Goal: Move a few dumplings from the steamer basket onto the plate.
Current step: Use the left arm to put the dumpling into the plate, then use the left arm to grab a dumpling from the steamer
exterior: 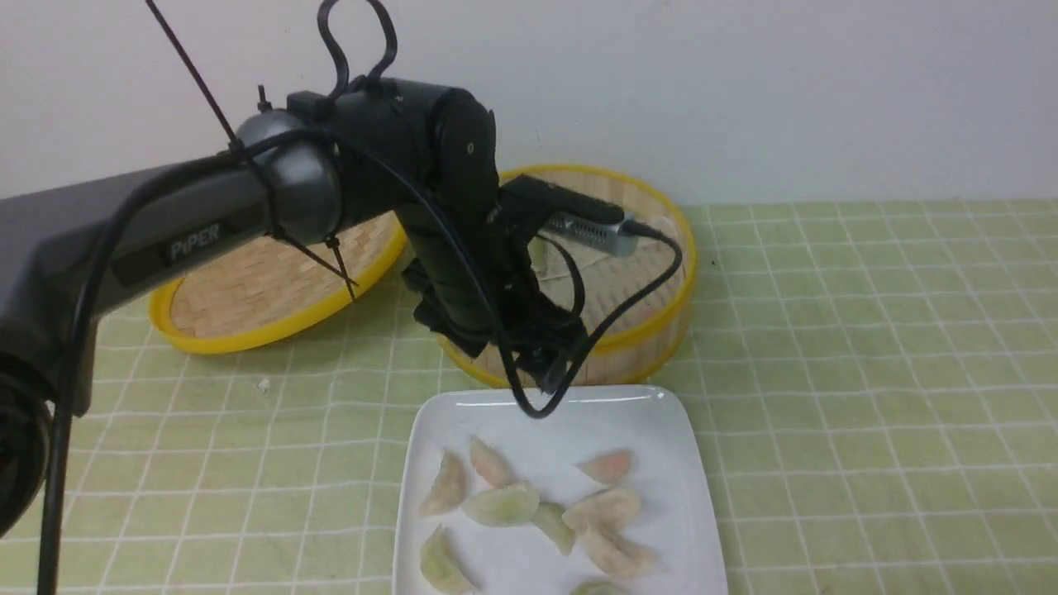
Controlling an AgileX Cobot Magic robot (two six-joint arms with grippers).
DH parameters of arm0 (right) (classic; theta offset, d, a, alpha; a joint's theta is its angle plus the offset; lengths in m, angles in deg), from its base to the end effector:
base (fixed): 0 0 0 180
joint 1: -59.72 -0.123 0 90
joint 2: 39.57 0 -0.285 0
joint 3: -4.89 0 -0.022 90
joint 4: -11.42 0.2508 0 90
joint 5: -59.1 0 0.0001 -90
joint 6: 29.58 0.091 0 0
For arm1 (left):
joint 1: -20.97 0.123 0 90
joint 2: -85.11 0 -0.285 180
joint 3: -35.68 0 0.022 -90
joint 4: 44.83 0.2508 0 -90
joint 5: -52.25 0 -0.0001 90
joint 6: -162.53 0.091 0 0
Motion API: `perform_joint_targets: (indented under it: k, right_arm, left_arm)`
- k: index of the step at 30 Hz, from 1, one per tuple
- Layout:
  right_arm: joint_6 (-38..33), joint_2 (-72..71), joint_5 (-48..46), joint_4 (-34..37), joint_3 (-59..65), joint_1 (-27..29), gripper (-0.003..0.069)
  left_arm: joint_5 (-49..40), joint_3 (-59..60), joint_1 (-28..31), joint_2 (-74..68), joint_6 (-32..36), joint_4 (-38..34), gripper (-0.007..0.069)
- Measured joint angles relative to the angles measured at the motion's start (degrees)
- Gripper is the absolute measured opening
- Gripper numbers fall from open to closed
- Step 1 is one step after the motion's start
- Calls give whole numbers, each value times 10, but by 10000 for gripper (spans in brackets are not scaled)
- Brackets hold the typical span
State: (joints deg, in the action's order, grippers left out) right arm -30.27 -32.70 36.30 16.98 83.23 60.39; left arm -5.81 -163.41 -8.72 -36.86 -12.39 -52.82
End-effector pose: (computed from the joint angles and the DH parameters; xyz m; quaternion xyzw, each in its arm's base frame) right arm 0.0517 0.0028 0.1719 0.0250 0.8081 0.0345 0.5875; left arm 0.3683 -0.2224 0.2450 0.2686 0.9468 -0.0981 0.1476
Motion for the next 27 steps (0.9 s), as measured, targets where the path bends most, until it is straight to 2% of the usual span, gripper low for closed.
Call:
perform_joint_targets:
  k: [5,9,19,27]
  right_arm:
    - [0,0,0,0,0,0,-14]
    - [0,0,0,0,0,0,-14]
    - [0,0,0,0,0,0,-14]
    - [0,0,0,0,0,0,-14]
  left_arm:
    - [29,-93,31,-13,-76,35,591]
    - [53,-172,69,-55,-106,46,559]
    - [75,-356,87,-248,-73,28,549]
    - [80,-386,87,-321,-33,-24,549]
